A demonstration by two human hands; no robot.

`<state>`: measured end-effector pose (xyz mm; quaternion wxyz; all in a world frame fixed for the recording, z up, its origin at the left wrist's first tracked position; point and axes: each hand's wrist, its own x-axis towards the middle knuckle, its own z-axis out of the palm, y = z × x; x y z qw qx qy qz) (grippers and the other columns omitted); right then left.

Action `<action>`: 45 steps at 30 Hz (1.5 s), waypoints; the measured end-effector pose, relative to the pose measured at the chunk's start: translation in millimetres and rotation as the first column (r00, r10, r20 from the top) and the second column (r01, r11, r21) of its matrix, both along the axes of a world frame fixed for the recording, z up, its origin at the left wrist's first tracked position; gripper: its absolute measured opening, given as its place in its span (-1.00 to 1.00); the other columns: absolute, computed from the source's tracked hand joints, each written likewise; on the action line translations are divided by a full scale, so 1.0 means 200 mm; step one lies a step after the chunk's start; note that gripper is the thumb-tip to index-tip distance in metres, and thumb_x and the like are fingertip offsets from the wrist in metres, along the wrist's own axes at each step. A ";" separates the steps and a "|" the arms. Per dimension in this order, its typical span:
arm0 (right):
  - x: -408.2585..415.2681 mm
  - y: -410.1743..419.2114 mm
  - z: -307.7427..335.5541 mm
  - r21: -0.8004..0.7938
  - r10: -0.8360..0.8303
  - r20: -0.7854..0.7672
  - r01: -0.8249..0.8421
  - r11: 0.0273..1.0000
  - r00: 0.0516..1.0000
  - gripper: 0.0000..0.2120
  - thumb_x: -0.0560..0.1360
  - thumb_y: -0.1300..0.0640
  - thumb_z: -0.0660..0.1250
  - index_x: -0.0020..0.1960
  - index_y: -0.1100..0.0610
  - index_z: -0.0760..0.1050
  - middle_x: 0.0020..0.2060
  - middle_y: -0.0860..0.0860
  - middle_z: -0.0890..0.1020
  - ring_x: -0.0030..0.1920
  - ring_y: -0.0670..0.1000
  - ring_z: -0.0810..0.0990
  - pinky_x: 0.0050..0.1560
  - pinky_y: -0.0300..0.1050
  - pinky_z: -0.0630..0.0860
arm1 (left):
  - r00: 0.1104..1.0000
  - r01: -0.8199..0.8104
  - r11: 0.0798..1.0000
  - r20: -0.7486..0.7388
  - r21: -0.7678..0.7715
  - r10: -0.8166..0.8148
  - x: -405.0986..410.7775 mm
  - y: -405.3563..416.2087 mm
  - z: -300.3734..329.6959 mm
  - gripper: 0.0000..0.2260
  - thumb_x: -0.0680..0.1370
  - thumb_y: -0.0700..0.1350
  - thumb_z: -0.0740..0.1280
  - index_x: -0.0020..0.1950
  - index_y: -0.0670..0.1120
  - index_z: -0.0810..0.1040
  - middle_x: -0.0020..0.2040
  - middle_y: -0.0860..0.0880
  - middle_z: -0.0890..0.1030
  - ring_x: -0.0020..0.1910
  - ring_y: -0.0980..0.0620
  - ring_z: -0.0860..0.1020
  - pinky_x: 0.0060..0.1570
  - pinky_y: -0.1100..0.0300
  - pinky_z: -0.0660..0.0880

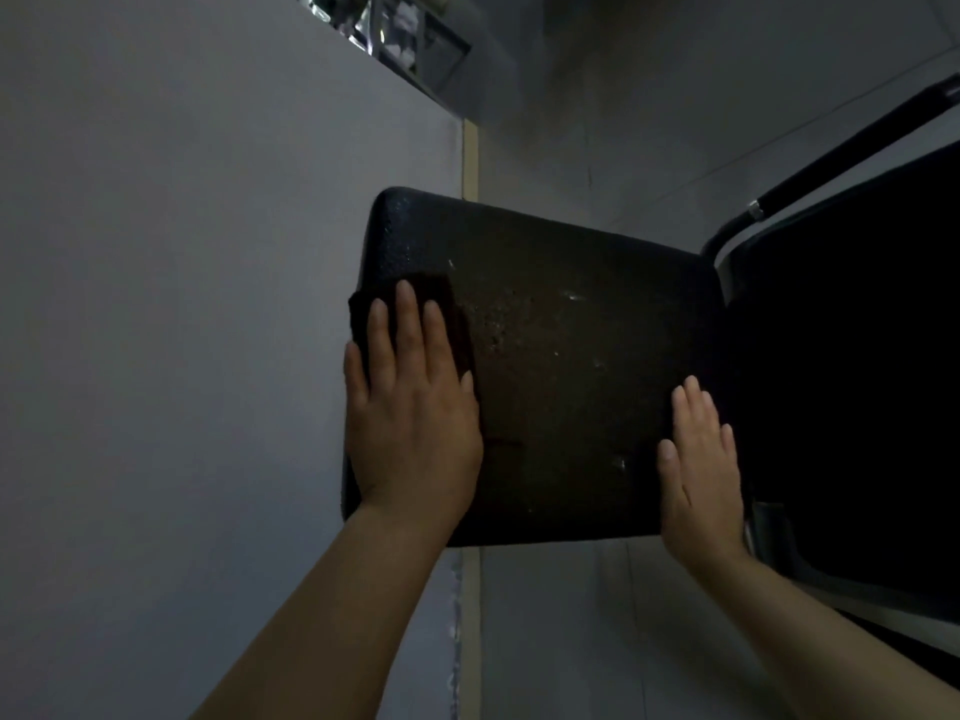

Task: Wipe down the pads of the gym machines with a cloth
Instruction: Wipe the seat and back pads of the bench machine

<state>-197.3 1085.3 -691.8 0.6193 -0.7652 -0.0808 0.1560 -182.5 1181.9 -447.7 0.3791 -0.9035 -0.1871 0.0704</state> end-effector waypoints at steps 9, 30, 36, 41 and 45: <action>0.00 0.02 0.00 -0.017 -0.005 -0.001 0.005 1.000 1.000 -0.40 0.54 -0.16 -0.22 0.50 0.11 -0.04 0.50 -0.06 0.01 0.50 -0.10 -0.05 0.49 -0.05 -0.13 | 0.988 -0.105 0.994 0.114 -0.029 0.108 0.52 0.17 0.08 -0.45 0.65 0.05 0.02 0.56 -0.07 -0.13 0.57 -0.16 -0.12 0.53 -0.20 -0.08 0.48 -0.11 -0.06; 0.02 -0.02 -0.03 -0.071 0.080 0.054 -0.076 0.995 0.995 -0.42 0.57 -0.11 -0.17 0.51 0.13 -0.06 0.52 -0.04 -0.01 0.49 -0.22 -0.18 0.47 -0.21 -0.24 | 0.993 0.029 0.999 -0.115 0.026 -0.026 0.13 0.04 0.02 -0.45 0.62 0.09 -0.07 0.54 -0.15 0.00 0.55 -0.21 -0.01 0.53 -0.17 -0.02 0.45 -0.07 -0.09; 0.00 0.00 -0.05 -0.058 0.063 0.078 -0.058 0.997 0.995 -0.42 0.58 -0.11 -0.17 0.52 0.14 -0.04 0.52 -0.03 0.01 0.51 -0.16 -0.13 0.48 -0.14 -0.18 | 0.996 0.021 0.998 -0.089 0.064 -0.015 0.63 0.18 0.03 -0.48 0.64 0.09 -0.01 0.56 -0.05 -0.04 0.57 -0.15 -0.04 0.53 -0.16 -0.11 0.48 -0.11 -0.11; 0.01 0.00 -0.05 -0.055 0.055 0.077 -0.051 0.997 0.995 -0.42 0.57 -0.12 -0.18 0.52 0.12 -0.03 0.52 -0.06 0.00 0.51 -0.18 -0.12 0.48 -0.19 -0.20 | 0.983 0.028 0.996 -0.185 0.090 -0.011 0.53 0.15 0.02 -0.47 0.65 0.09 -0.07 0.55 -0.08 -0.16 0.56 -0.14 -0.19 0.53 -0.13 -0.20 0.48 -0.10 -0.17; 0.01 -0.01 -0.05 -0.070 0.072 0.070 -0.067 0.995 0.995 -0.44 0.57 -0.10 -0.17 0.51 0.09 -0.06 0.52 -0.07 -0.02 0.50 -0.21 -0.16 0.46 -0.26 -0.26 | 0.961 0.099 0.993 -0.265 0.059 -0.080 0.17 0.03 -0.06 -0.45 0.63 0.12 -0.14 0.49 -0.12 -0.28 0.52 -0.18 -0.28 0.51 -0.16 -0.25 0.43 -0.12 -0.25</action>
